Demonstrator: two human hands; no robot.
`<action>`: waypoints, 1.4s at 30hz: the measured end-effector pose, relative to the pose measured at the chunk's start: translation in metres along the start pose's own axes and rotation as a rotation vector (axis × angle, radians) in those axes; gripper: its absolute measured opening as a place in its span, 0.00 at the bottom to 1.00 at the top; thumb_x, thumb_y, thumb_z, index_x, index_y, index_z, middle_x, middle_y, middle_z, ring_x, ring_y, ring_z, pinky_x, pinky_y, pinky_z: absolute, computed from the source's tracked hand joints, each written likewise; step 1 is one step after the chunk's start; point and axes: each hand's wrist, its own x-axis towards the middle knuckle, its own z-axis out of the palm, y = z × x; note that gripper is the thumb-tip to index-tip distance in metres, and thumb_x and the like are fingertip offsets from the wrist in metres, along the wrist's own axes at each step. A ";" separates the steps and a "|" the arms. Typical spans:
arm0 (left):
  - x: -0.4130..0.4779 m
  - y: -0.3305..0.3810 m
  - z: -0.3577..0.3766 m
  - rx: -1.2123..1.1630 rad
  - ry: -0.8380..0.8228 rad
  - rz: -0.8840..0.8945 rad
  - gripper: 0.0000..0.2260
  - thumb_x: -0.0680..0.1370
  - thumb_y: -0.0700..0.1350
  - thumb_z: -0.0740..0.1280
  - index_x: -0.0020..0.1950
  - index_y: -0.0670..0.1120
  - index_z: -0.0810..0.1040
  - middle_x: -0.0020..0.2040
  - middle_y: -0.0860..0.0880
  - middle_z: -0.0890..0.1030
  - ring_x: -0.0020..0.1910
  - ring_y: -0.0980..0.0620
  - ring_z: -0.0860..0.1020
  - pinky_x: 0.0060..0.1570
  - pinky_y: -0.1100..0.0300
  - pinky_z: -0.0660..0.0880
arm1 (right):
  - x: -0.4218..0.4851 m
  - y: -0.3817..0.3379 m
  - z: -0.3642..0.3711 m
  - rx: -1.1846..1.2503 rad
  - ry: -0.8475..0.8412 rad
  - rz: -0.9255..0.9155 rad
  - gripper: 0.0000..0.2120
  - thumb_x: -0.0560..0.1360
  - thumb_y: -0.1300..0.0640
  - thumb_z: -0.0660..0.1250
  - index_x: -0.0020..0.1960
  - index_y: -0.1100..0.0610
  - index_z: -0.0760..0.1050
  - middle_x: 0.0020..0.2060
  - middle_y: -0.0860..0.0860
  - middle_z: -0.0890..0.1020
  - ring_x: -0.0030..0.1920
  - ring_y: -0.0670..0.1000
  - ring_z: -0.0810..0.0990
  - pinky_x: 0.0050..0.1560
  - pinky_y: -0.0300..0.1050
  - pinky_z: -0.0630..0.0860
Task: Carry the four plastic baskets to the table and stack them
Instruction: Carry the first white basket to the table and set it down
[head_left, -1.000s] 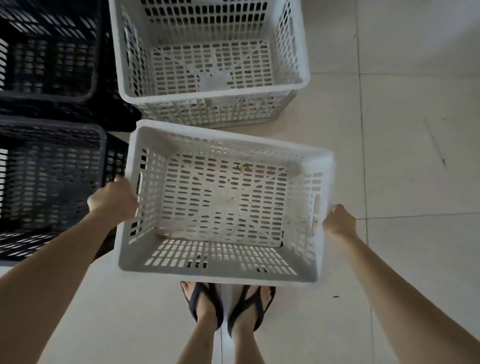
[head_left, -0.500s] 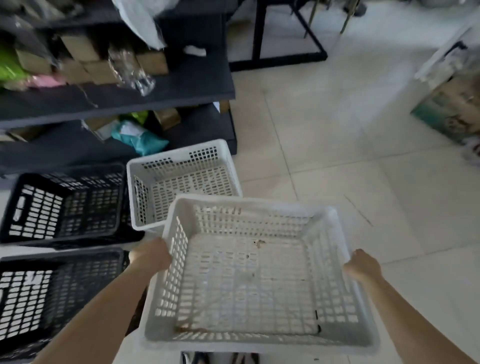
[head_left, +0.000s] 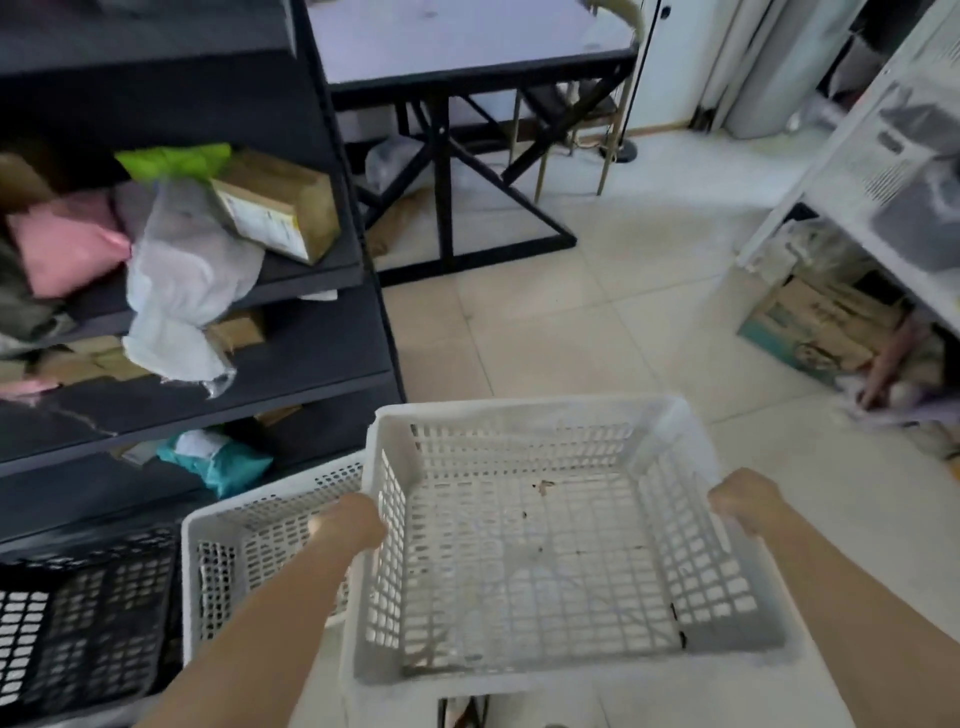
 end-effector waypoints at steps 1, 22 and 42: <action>0.007 0.019 -0.018 0.006 0.005 0.008 0.13 0.79 0.45 0.58 0.61 0.42 0.73 0.52 0.48 0.80 0.47 0.48 0.81 0.53 0.55 0.78 | 0.017 -0.010 -0.021 0.005 -0.009 -0.005 0.18 0.75 0.61 0.61 0.27 0.58 0.64 0.26 0.53 0.68 0.26 0.50 0.67 0.27 0.40 0.65; 0.346 0.297 -0.324 -0.276 0.113 -0.131 0.14 0.79 0.40 0.59 0.64 0.38 0.68 0.57 0.41 0.77 0.54 0.42 0.78 0.47 0.52 0.77 | 0.476 -0.333 -0.277 -0.099 -0.143 -0.176 0.16 0.75 0.63 0.62 0.30 0.59 0.62 0.25 0.53 0.65 0.25 0.50 0.64 0.29 0.42 0.59; 0.771 0.395 -0.331 -0.379 0.121 -0.258 0.20 0.78 0.38 0.59 0.70 0.42 0.64 0.62 0.36 0.76 0.58 0.36 0.78 0.53 0.49 0.76 | 0.852 -0.535 -0.135 -0.094 -0.273 -0.153 0.34 0.72 0.62 0.67 0.74 0.62 0.58 0.62 0.59 0.73 0.54 0.57 0.73 0.41 0.43 0.67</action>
